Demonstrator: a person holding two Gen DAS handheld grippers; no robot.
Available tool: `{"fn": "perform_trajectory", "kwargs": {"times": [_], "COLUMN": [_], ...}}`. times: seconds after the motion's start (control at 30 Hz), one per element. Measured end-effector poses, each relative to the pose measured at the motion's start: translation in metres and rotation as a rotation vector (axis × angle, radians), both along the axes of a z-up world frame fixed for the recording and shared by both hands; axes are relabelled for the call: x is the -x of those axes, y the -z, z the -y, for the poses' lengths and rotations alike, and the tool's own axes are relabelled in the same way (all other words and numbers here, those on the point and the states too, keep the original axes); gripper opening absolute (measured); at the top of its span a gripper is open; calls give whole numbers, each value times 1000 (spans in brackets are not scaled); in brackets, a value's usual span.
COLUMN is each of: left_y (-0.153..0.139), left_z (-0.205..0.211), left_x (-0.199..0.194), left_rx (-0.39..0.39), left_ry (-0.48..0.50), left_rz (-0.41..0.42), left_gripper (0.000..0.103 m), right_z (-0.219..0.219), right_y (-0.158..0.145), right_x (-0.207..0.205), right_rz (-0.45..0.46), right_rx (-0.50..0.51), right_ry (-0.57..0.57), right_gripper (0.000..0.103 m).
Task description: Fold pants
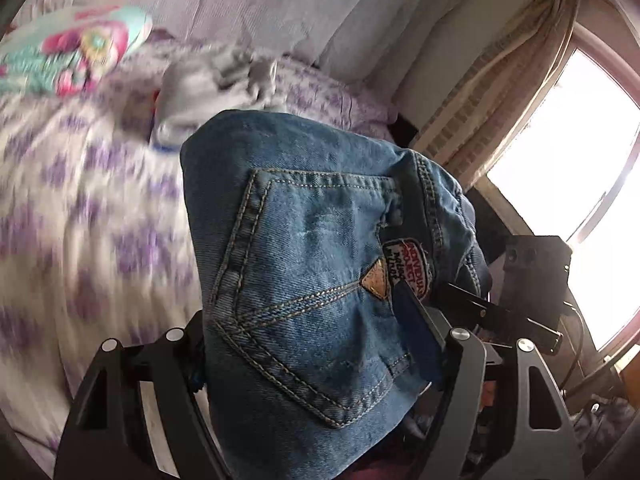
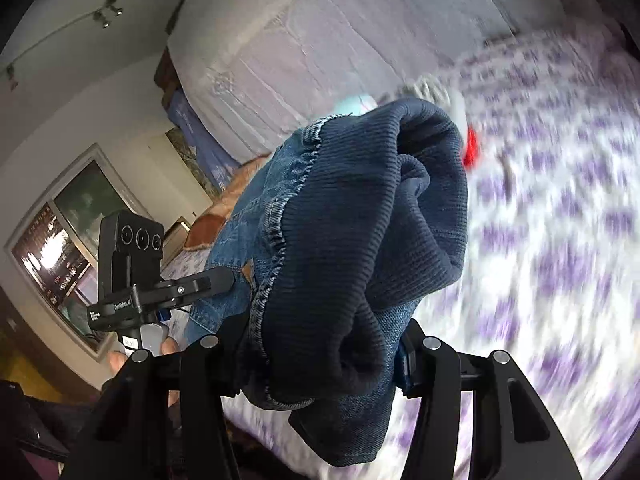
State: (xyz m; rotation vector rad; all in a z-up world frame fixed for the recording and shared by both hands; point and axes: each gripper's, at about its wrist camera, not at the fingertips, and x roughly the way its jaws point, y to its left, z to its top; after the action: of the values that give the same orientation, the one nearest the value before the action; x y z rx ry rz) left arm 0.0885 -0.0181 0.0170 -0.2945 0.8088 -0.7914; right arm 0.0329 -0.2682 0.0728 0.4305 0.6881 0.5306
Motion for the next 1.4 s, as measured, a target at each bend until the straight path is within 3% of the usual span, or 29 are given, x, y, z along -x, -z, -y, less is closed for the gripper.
{"fn": "perform_trajectory", "kwargs": {"times": [0.17,0.33,0.43,0.53,0.57,0.6,0.63,0.73,0.87,0.97,1.03,1.1,1.2,1.3,1.4], "left_y": [-66,-101,-85,-23,11,30,39,30,9,-18,-32,-40,-41,-26,-10], "left_z": [22,29,33,38,42,43,40,32,5,-24,-31,-34,-31,-26,-23], "left_x": [-75,-176,-253,-333,-361,-372,-376,-372,-343,-279,-228,-158,-72,1,50], "left_rx": [-24,24,21,-36,-89,-104,-61,9,6,14,-42,-119,-204,-300,-337], "left_ry": [-56,-164,-251,-324,-356,-367,-387,-387,-474,-539,-541,-540,-494,-496,-510], "left_rz": [130,189,157,2,-90,-126,-125,-138,-132,-88,-40,34,119,199,255], "left_gripper": [73,80,87,86,87,92,99,99,98,98,98,98,98,98,98], "right_z": [7,9,8,9,9,10,12,21,36,42,36,24,5,-17,-32], "right_y": [-69,-96,-69,0,24,43,45,27,-16,-43,-52,-53,-38,-14,0], "right_x": [-79,-190,-268,-345,-364,-375,-375,-349,-304,-239,-175,-109,-25,31,73], "right_rz": [151,258,226,40,-29,-46,-12,53,160,178,207,241,261,279,332], "right_rx": [89,145,170,245,292,322,306,226,219,252,324,380,382,453,524], "right_ry": [41,109,143,230,250,261,275,306,361,359,364,364,291,255,297], "right_gripper": [54,55,60,72,75,81,88,90,90,94,99,99,99,99,99]}}
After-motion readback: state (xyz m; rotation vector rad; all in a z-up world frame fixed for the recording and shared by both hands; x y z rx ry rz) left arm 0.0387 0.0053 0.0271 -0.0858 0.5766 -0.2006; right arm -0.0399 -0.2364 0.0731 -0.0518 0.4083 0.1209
